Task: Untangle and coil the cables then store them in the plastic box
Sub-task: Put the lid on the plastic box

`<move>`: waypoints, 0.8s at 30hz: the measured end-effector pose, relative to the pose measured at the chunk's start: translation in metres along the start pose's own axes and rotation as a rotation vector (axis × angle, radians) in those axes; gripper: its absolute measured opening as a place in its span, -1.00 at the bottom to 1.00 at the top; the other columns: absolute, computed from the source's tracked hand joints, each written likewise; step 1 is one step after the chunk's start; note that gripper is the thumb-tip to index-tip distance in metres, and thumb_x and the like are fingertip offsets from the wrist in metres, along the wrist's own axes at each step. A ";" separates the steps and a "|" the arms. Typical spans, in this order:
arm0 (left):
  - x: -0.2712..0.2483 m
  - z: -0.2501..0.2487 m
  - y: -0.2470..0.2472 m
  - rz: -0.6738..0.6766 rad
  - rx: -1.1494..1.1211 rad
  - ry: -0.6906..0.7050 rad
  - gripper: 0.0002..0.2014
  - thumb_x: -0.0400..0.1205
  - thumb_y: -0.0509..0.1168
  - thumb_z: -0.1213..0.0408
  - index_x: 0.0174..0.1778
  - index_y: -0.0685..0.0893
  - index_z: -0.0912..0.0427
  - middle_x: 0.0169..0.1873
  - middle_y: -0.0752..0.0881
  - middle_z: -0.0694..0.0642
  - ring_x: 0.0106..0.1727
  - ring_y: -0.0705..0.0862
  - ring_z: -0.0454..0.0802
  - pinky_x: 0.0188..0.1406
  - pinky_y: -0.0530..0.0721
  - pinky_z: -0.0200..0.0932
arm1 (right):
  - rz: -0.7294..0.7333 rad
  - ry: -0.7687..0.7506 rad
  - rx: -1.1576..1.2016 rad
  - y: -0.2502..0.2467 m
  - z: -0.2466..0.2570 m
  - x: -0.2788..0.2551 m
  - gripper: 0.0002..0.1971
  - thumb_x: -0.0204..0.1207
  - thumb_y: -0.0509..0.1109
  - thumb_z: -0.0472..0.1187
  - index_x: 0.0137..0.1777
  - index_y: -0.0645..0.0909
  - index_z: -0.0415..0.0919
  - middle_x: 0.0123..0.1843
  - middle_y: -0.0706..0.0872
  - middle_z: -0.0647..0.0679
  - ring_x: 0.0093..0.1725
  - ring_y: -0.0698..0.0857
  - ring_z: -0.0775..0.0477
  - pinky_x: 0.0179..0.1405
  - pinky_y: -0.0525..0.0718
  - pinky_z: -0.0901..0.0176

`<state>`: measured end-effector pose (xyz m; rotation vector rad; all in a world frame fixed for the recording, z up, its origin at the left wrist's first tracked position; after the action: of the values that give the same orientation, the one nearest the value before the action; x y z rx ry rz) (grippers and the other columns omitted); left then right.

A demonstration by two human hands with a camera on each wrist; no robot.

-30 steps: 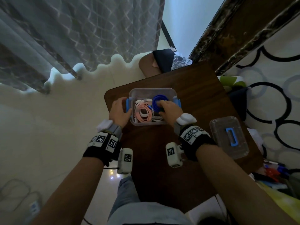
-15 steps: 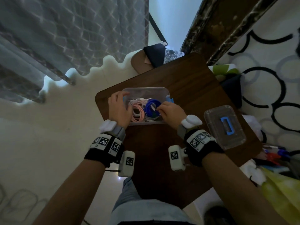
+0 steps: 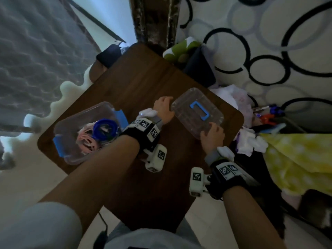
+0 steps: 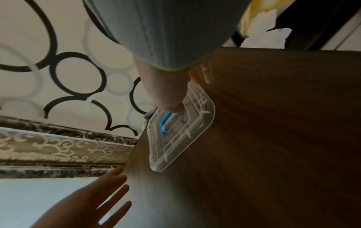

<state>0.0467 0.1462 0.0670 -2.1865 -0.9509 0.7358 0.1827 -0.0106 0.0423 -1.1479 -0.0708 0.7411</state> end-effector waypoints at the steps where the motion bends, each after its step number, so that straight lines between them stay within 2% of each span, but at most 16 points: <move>1: 0.008 0.007 -0.003 -0.007 0.017 -0.035 -0.49 0.64 0.23 0.22 0.51 0.33 0.25 0.50 0.36 0.27 0.51 0.33 0.20 0.46 0.23 -0.05 | 0.018 0.021 0.011 0.003 0.005 0.000 -0.52 0.56 0.27 -0.22 0.47 0.30 -0.22 0.53 0.29 -0.31 0.45 0.29 -0.37 0.39 0.32 -0.12; 4: 0.023 0.029 -0.011 0.049 0.026 -0.149 -0.38 0.65 0.22 0.13 0.58 0.19 0.24 0.55 0.28 0.29 0.55 0.27 0.25 0.52 0.22 0.02 | 0.081 0.059 0.077 0.016 0.020 0.002 -0.51 0.58 0.25 -0.19 0.49 0.25 -0.17 0.54 0.27 -0.30 0.47 0.28 -0.38 0.36 0.34 -0.14; 8: 0.027 0.040 -0.015 0.146 -0.061 -0.250 -0.29 0.64 0.22 0.10 0.62 0.02 0.19 0.56 0.29 0.27 0.54 0.32 0.23 0.51 0.30 0.07 | 0.066 0.038 0.149 0.019 0.035 0.004 -0.52 0.57 0.27 -0.20 0.48 0.28 -0.17 0.52 0.28 -0.30 0.45 0.30 -0.36 0.37 0.34 -0.12; 10: 0.027 0.045 -0.018 0.109 -0.137 -0.307 -0.29 0.62 0.23 0.10 0.62 0.04 0.19 0.51 0.37 0.27 0.47 0.41 0.22 0.46 0.39 0.09 | 0.042 0.002 0.199 0.016 0.040 0.005 -0.52 0.55 0.30 -0.21 0.46 0.32 -0.18 0.49 0.33 -0.30 0.44 0.35 -0.35 0.39 0.33 -0.10; 11: 0.025 0.048 -0.021 0.080 -0.138 -0.327 -0.34 0.62 0.22 0.09 0.60 0.14 0.18 0.47 0.42 0.28 0.42 0.46 0.22 0.39 0.46 0.10 | 0.022 -0.013 0.228 0.014 0.042 0.005 -0.52 0.53 0.33 -0.21 0.44 0.34 -0.18 0.46 0.37 -0.29 0.42 0.38 -0.34 0.40 0.35 -0.11; 13: 0.023 0.048 -0.031 0.002 -0.114 -0.296 -0.56 0.62 0.17 0.05 0.40 0.49 0.15 0.32 0.54 0.27 0.21 0.59 0.17 0.07 0.58 -0.01 | -0.032 -0.038 0.308 0.007 0.046 0.004 -0.53 0.51 0.37 -0.19 0.41 0.39 -0.20 0.43 0.42 -0.28 0.41 0.43 -0.30 0.41 0.40 -0.14; 14: 0.020 0.045 -0.036 -0.060 -0.119 -0.253 -0.64 0.63 0.17 0.05 0.26 0.59 0.15 0.22 0.59 0.22 0.09 0.61 0.12 -0.10 0.54 -0.10 | -0.064 -0.061 0.350 0.002 0.048 0.003 -0.53 0.50 0.38 -0.20 0.40 0.40 -0.21 0.42 0.42 -0.27 0.41 0.43 -0.28 0.42 0.40 -0.14; 15: 0.016 0.040 -0.044 -0.131 -0.136 -0.208 -0.69 0.63 0.18 0.06 0.18 0.62 0.15 0.11 0.59 0.14 0.00 0.59 0.05 -0.19 0.46 -0.19 | -0.093 -0.089 0.395 -0.004 0.052 0.002 -0.54 0.50 0.39 -0.22 0.39 0.41 -0.21 0.42 0.41 -0.26 0.42 0.42 -0.25 0.43 0.41 -0.11; 16: 0.011 0.033 -0.051 -0.193 -0.157 -0.164 -0.73 0.63 0.20 0.08 0.14 0.62 0.15 0.02 0.54 0.08 -0.05 0.54 -0.02 -0.23 0.39 -0.28 | -0.117 -0.111 0.438 -0.013 0.054 0.002 -0.55 0.50 0.38 -0.26 0.38 0.41 -0.21 0.43 0.39 -0.25 0.42 0.42 -0.21 0.43 0.41 -0.05; 18: 0.004 0.014 -0.061 -0.269 -0.213 -0.076 -0.78 0.61 0.25 0.09 0.06 0.60 0.14 -0.08 0.51 0.03 -0.10 0.50 -0.09 -0.26 0.37 -0.31 | -0.155 -0.138 0.503 -0.034 0.054 0.005 -0.57 0.50 0.34 -0.36 0.36 0.43 -0.18 0.44 0.36 -0.21 0.38 0.44 -0.09 0.40 0.43 0.07; 22: -0.009 0.003 -0.065 -0.297 -0.352 -0.015 -0.80 0.56 0.31 0.00 -0.16 0.53 0.04 -0.29 0.57 -0.05 -0.24 0.55 -0.10 -0.21 0.52 -0.14 | -0.246 -0.219 0.519 -0.065 0.053 0.005 -0.59 0.46 0.31 -0.44 0.30 0.47 -0.18 0.34 0.44 -0.19 0.33 0.47 -0.10 0.38 0.47 0.03; 24: -0.018 0.012 -0.063 -0.325 -0.353 -0.036 -0.74 0.54 0.31 -0.07 -0.26 0.48 0.03 -0.38 0.55 -0.07 -0.32 0.53 -0.10 -0.26 0.50 -0.14 | -0.242 -0.244 0.508 -0.065 0.055 -0.001 -0.61 0.47 0.31 -0.44 0.29 0.48 -0.19 0.34 0.44 -0.17 0.32 0.45 -0.04 0.33 0.44 0.20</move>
<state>0.0012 0.1699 0.1088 -2.2322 -1.5055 0.4801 0.1917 0.0197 0.1214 -0.5510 -0.2097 0.6314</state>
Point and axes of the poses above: each hand's wrist, its own x-axis towards the middle knuckle, its own y-axis out of the palm, z = x × y, the point moved 5 cm from there along x, towards the middle knuckle
